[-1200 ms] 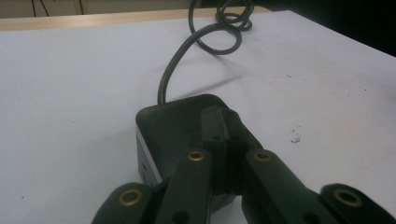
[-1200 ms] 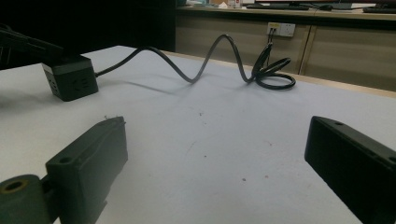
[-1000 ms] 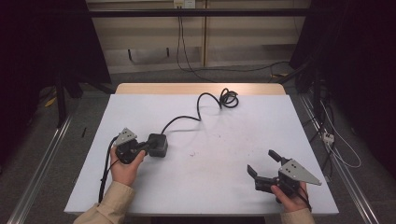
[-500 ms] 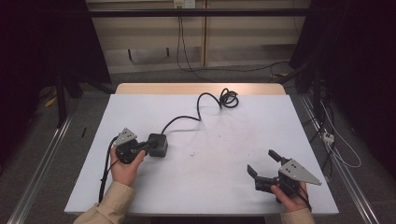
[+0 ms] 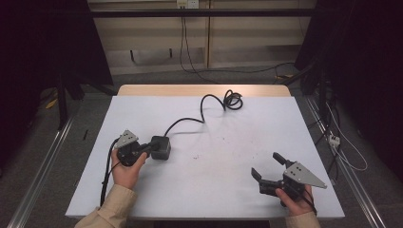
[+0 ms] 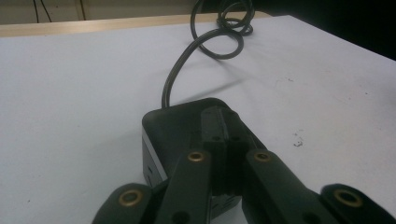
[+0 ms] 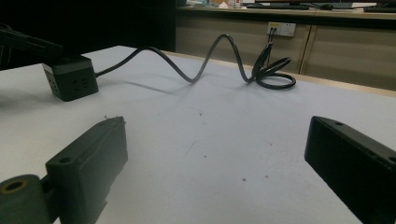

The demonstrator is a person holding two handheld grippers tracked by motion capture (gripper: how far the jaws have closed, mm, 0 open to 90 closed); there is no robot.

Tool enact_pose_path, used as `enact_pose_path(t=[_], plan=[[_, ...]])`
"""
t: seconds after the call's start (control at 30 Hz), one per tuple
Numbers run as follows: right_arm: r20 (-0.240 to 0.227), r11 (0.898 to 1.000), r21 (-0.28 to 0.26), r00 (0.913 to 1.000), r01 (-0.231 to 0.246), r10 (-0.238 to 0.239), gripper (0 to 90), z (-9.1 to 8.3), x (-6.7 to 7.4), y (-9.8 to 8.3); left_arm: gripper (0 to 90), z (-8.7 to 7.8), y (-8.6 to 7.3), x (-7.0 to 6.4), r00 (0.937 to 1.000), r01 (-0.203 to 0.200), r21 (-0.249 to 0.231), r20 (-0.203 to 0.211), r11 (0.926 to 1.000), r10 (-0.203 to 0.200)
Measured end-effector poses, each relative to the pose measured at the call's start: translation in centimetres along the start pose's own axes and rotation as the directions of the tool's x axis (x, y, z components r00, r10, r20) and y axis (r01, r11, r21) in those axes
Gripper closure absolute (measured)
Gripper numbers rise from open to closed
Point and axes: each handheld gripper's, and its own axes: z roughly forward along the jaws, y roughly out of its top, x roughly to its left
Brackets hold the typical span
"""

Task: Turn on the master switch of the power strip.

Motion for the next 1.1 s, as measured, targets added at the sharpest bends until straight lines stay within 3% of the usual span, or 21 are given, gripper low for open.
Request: enact_pose_path(t=[0.3,0.43,0.6,0.97,1.1], plan=[[-0.004,1.000,-0.002,1.0000,-0.002,0.002,5.4,0.0,0.0,0.0,86.9,-0.3,0.3,-0.1,0.9999,0.008,-0.020,0.011,0.9998,-0.007],[-0.005,1.000,-0.002,1.0000,-0.002,0.002,5.4,0.0,0.1,0.0,77.6,-0.5,0.5,-0.2,0.9999,0.013,-0.027,0.003,0.9995,-0.013],[-0.004,1.000,0.000,1.0000,-0.001,0.001,5.5,0.0,0.1,0.0,56.1,-0.6,0.8,-0.5,0.9995,0.020,-0.017,0.025,0.9997,-0.020],[-0.010,1.000,-0.001,0.9999,0.000,0.000,5.5,0.1,0.1,0.0,29.2,-0.4,1.0,-1.0,0.9966,0.036,0.012,0.073,0.9993,-0.037],[-0.010,1.000,-0.002,1.0000,0.001,-0.001,5.6,0.2,0.1,0.0,22.2,-0.6,1.1,-1.3,0.9965,0.024,0.018,0.079,0.9995,-0.026]])
